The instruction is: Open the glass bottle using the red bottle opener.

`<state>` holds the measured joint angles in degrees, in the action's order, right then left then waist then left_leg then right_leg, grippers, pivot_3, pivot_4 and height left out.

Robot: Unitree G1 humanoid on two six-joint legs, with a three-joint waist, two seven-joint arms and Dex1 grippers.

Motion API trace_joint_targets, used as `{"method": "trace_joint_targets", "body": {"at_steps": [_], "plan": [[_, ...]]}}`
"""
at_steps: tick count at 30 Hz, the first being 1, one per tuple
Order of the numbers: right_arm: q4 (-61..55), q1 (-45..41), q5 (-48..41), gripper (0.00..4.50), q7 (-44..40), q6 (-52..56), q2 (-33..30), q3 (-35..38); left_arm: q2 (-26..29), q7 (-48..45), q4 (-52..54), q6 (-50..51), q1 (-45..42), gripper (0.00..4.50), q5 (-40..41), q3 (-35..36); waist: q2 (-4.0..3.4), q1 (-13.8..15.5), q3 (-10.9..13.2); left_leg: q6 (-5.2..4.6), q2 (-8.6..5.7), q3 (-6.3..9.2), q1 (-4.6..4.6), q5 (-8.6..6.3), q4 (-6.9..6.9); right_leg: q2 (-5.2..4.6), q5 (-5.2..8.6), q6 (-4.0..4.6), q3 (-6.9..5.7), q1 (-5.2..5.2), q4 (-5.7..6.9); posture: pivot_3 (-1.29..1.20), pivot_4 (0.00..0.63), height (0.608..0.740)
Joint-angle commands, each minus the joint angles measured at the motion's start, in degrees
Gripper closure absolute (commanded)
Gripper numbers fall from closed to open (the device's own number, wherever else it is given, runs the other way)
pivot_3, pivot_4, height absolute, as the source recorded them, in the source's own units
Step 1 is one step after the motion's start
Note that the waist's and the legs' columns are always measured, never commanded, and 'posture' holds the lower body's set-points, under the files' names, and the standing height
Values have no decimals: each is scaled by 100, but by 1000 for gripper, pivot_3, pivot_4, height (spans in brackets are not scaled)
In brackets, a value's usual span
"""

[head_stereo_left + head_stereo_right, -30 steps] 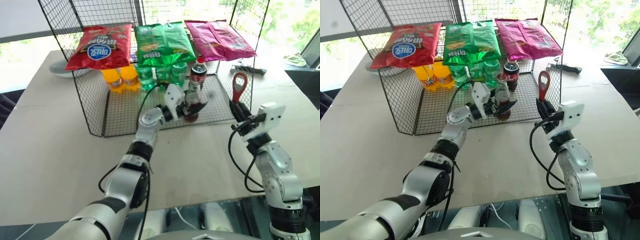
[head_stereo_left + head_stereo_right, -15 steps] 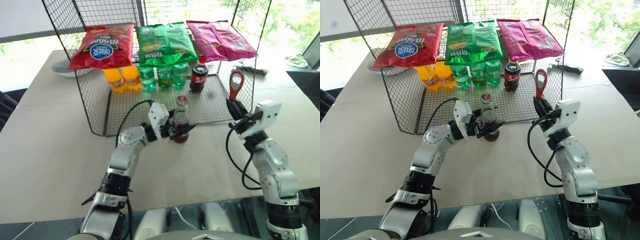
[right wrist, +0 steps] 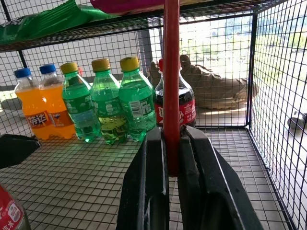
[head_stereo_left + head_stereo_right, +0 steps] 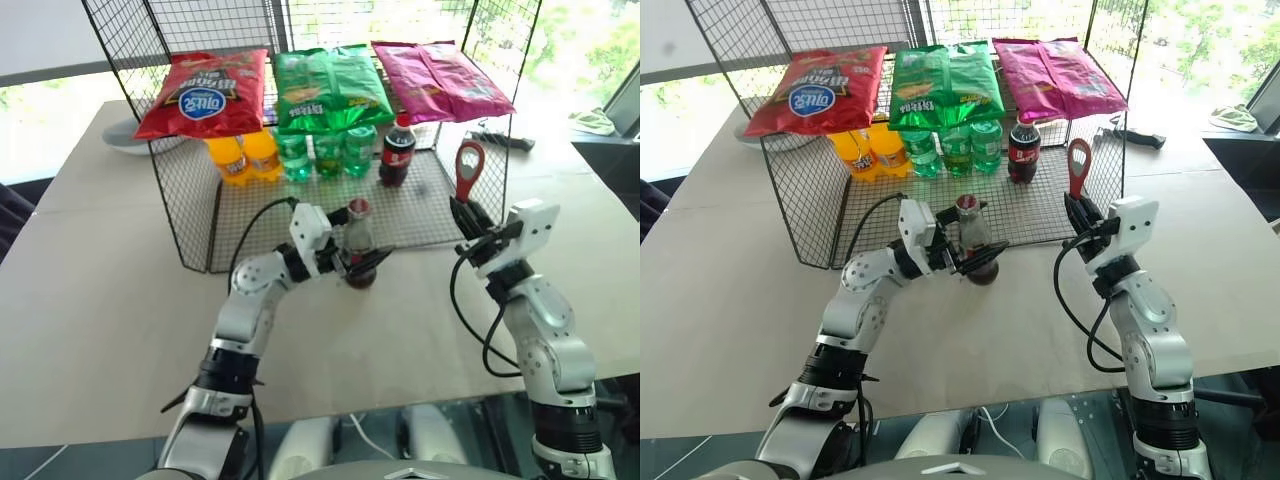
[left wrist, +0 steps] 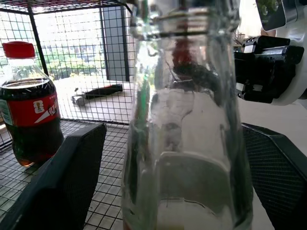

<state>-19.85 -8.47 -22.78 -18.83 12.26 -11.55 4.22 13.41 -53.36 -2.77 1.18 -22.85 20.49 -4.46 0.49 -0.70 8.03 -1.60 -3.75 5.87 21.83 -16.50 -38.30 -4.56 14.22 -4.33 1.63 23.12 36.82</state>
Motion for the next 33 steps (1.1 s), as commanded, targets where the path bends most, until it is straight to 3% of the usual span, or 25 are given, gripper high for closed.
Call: {"method": "trace_joint_targets", "body": {"at_steps": [1, 16, 19, 20, 25, 28, 33], "plan": [[-96, -73, 2, 4500, -42, -143, 0, 36, -16, -30, 452, 72, -119, 51, 363, 118, 0, 1, 0, 0, 0, 0, 0, 0, 0, 0, 0, 0, 0, 0, 0, 0, 150, 740], [-30, -162, 11, 4500, -90, -123, -13, 24, 187, -258, 366, 27, -52, 51, 344, -39, 0, -6, 0, 0, 0, 0, -1, 0, 0, 1, 0, 0, 0, -1, 0, 0, 150, 740], [-48, -180, 20, 4500, -99, -104, -10, 1, 213, -284, 309, 14, -54, 800, 350, -22, 0, -2, 0, 0, 0, 0, -1, 0, 0, 1, 0, 0, 0, -1, 0, 0, 150, 740], [-52, -183, 23, 4500, -101, -100, -9, -3, 217, -290, 294, 6, -54, 1425, 347, -18, 0, -1, 0, 0, 0, 0, -1, 0, 0, 1, 0, 0, 0, -1, 0, 0, 150, 740], [-64, -230, 55, 4500, -128, -102, -24, -43, 231, -285, 216, -19, -27, 2870, 334, -26, -4, -3, -5, 0, 0, 0, -10, 0, 0, 0, 0, 0, 0, -7, 0, 0, 150, 740], [-119, -275, 182, 4500, -231, -141, -110, -180, 272, -277, 158, -73, 2, 2944, 261, -69, -4, -3, -5, 0, 0, 0, -17, 0, -1, 1, 0, 0, 0, -13, 2, 0, 150, 740], [-159, -449, 1185, 4500, -579, -758, -592, -841, 328, -263, 115, -130, 54, 2947, 226, -79, -4, -7, -6, 0, -1, -1, -19, 0, -2, 1, 0, 0, -1, -15, 2, 0, 150, 740]]}}
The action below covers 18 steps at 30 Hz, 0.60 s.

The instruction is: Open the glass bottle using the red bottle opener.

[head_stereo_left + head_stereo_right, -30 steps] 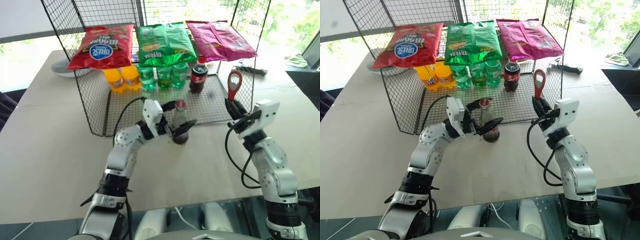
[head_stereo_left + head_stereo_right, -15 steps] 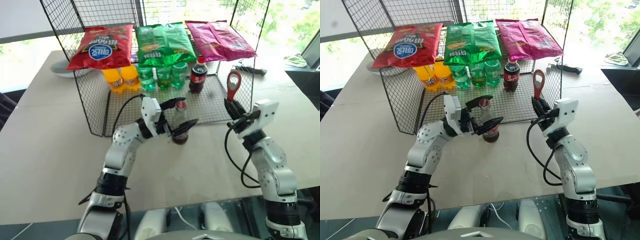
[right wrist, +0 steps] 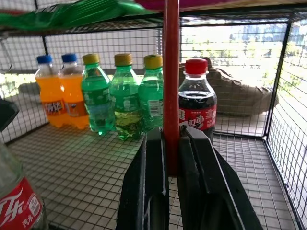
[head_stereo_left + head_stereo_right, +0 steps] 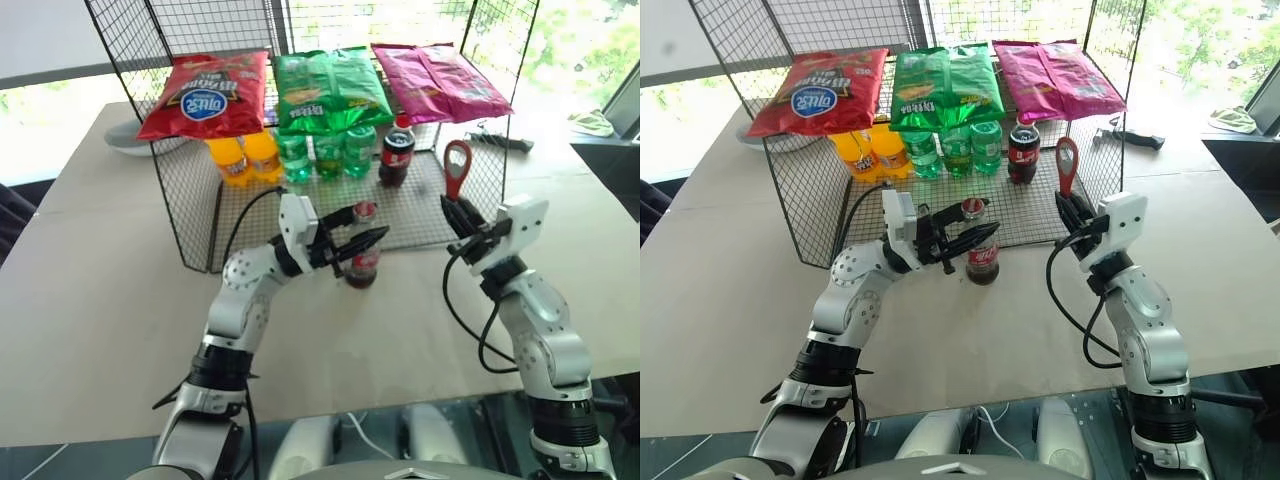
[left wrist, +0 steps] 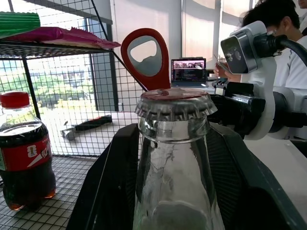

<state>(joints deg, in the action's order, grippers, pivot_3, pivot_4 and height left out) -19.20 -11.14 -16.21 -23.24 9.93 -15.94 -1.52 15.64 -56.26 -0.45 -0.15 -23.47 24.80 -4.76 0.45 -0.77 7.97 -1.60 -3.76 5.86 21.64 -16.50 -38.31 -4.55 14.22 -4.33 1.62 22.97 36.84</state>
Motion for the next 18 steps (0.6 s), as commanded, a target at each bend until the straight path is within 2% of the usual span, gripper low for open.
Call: {"method": "trace_joint_targets", "body": {"at_steps": [1, 5, 11, 18], "plan": [[-143, -230, 848, 4500, -120, -794, -246, -381, 113, 33, -126, -5, 124, 2947, -209, -50, 1, 0, -1, 0, 0, 0, -1, 0, 0, 0, 0, 0, 0, 0, 0, 0, 150, 740], [234, -326, 2044, 4500, 80, -1953, -540, -735, 120, 75, -179, -41, 120, 2947, -236, -61, 8, 4, -7, 1, 0, 0, -1, 0, 0, 1, 0, 0, -1, -1, 0, 0, 150, 740], [850, -262, 3388, 4500, 717, -3651, -783, -930, 43, 134, -270, -73, 58, 2947, -231, -95, 9, 3, -8, 2, 0, 0, -4, 1, 0, 1, 0, 0, -1, -3, 0, 0, 150, 740], [1332, -372, 4335, 4500, 1189, -4356, -905, -1065, -11, 126, -273, -66, 79, 2947, -205, -135, 9, 5, -7, 2, 0, -1, -40, 1, 2, 2, 1, 1, 0, -43, -1, 0, 150, 740]]}}
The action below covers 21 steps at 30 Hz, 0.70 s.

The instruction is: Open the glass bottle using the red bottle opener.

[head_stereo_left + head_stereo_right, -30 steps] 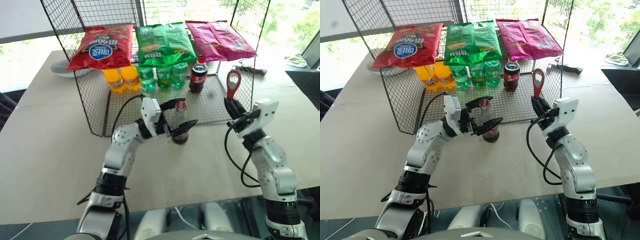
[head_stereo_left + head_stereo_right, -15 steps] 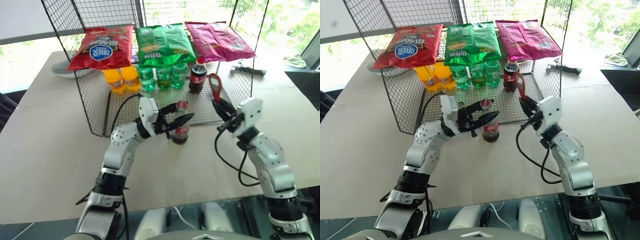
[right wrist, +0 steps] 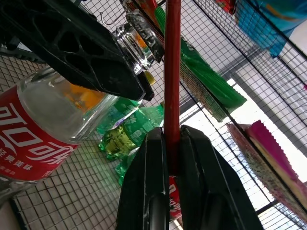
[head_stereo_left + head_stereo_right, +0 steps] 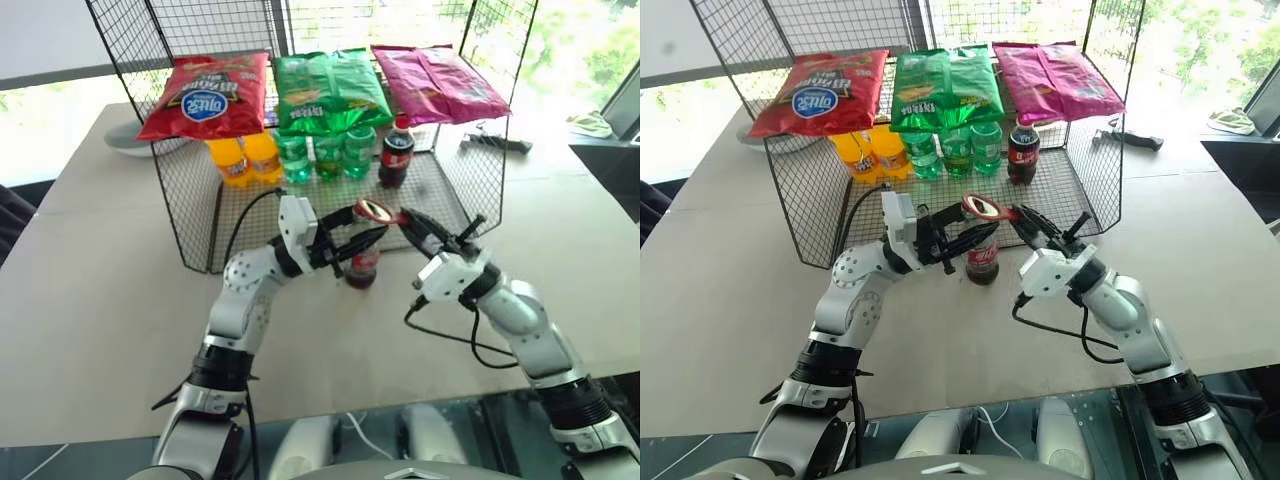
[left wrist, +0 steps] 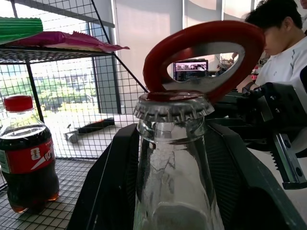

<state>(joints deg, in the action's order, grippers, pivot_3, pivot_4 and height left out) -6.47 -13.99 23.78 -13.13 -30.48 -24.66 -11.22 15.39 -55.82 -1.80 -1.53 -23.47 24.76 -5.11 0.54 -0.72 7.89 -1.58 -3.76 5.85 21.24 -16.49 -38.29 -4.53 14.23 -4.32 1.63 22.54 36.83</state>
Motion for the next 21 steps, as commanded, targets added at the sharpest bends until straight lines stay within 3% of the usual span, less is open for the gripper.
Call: {"method": "trace_joint_targets", "body": {"at_steps": [1, 12, 21], "plan": [[126, -122, 436, 4500, 252, -395, -22, -126, 11, 87, -133, 73, 84, 2947, -201, -102, 0, -1, 1, 0, 0, -1, -14, 0, 2, 0, 0, 0, 1, -14, -1, 0, 150, 740], [967, -682, 1368, 4500, 914, -603, 185, -510, 5, 132, -129, 70, 136, 2947, -219, -122, 0, -8, 0, -1, 3, -2, -53, -1, 6, 3, 1, 1, 4, -46, -4, 0, 150, 740], [1274, -492, 1618, 4500, 1147, -663, -42, -624, 39, 152, -104, 87, 156, 2947, -200, -92, -2, -9, -4, -1, 3, -2, -61, -1, 6, 4, 1, 1, 5, -54, -4, 0, 150, 740]]}}
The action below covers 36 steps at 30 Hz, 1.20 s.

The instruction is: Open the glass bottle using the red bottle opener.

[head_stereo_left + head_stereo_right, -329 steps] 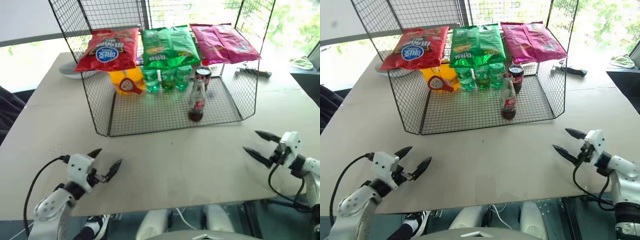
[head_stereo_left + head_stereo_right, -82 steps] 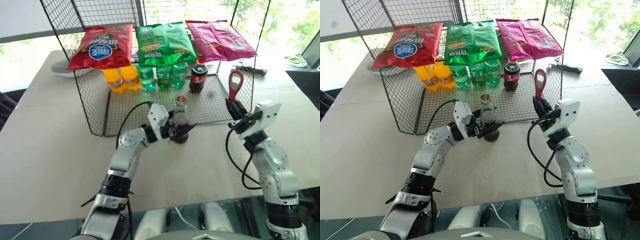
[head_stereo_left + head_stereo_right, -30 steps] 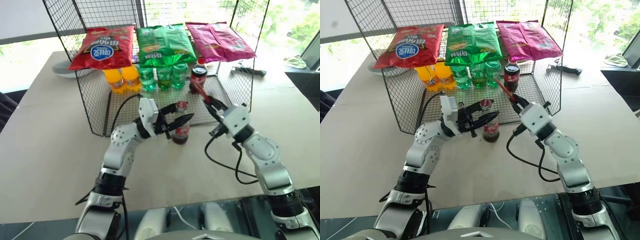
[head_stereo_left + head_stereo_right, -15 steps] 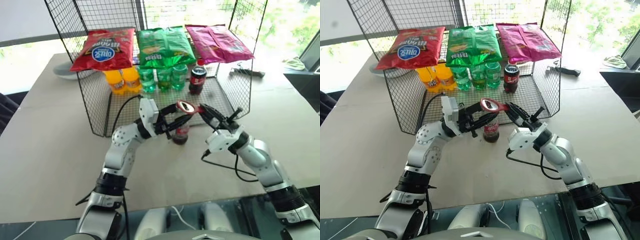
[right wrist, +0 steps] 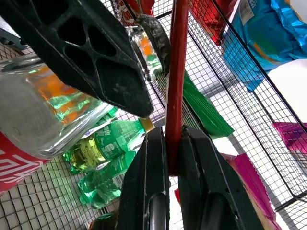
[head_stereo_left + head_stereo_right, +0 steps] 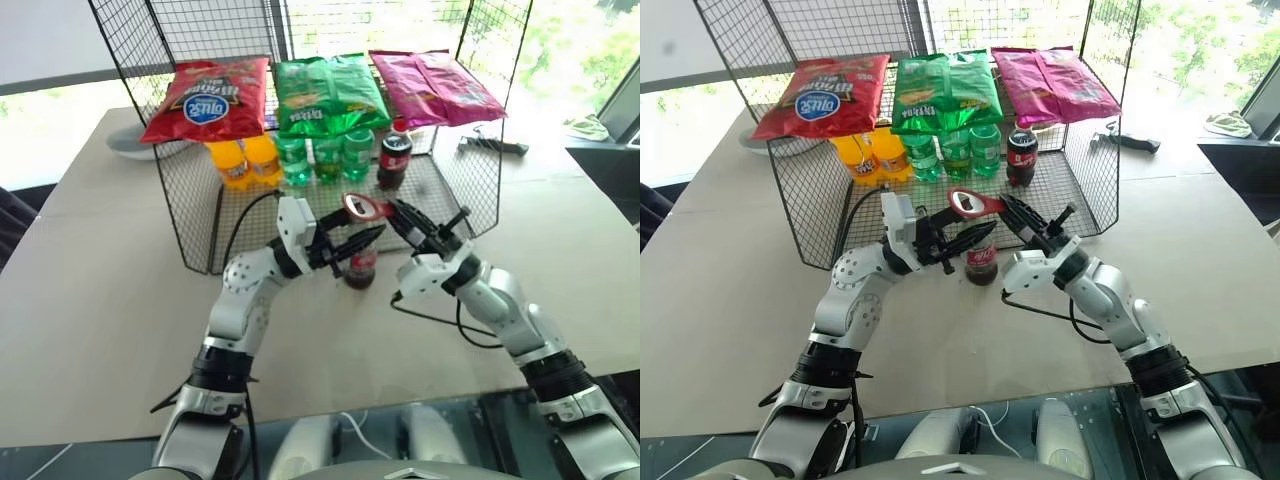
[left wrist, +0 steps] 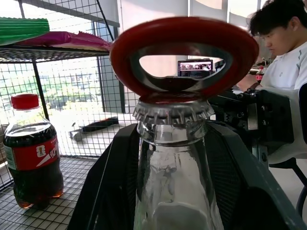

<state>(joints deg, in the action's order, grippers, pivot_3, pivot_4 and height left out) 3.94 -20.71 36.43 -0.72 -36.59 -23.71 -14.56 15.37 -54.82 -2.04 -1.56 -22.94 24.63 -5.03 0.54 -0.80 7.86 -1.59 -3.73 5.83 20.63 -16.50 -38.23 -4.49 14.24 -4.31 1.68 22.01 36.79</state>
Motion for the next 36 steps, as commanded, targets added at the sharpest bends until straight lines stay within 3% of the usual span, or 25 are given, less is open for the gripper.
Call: {"method": "trace_joint_targets", "body": {"at_steps": [1, 16, 22, 36], "plan": [[251, 194, 370, 4500, -61, -36, -163, -285, 41, 54, -77, 93, 109, 2947, -186, -100, -1, 0, -1, 0, 0, 0, -3, 0, 0, 0, 0, 0, 0, -3, 0, 0, 150, 740], [464, 12, 573, 4500, 239, -75, -238, -474, 76, 129, 23, 181, 172, 2947, -182, -98, -3, -10, -2, -3, 2, 0, -28, -2, 7, 2, 2, 1, 2, -29, -4, 0, 150, 740], [739, -97, 133, 4500, 14, -558, -70, -763, 52, 158, 26, 187, 191, 2947, -191, -111, -3, -14, -2, -3, 3, 0, -29, -2, 10, 2, 2, 1, 2, -29, -5, 0, 150, 740], [745, -294, 355, 4500, 207, -596, -271, -518, 13, 191, -30, 186, 152, 2947, -207, -109, -4, -13, -1, -6, 3, 0, -31, -4, 16, 3, 2, 1, 4, -29, -7, 0, 150, 740]]}}
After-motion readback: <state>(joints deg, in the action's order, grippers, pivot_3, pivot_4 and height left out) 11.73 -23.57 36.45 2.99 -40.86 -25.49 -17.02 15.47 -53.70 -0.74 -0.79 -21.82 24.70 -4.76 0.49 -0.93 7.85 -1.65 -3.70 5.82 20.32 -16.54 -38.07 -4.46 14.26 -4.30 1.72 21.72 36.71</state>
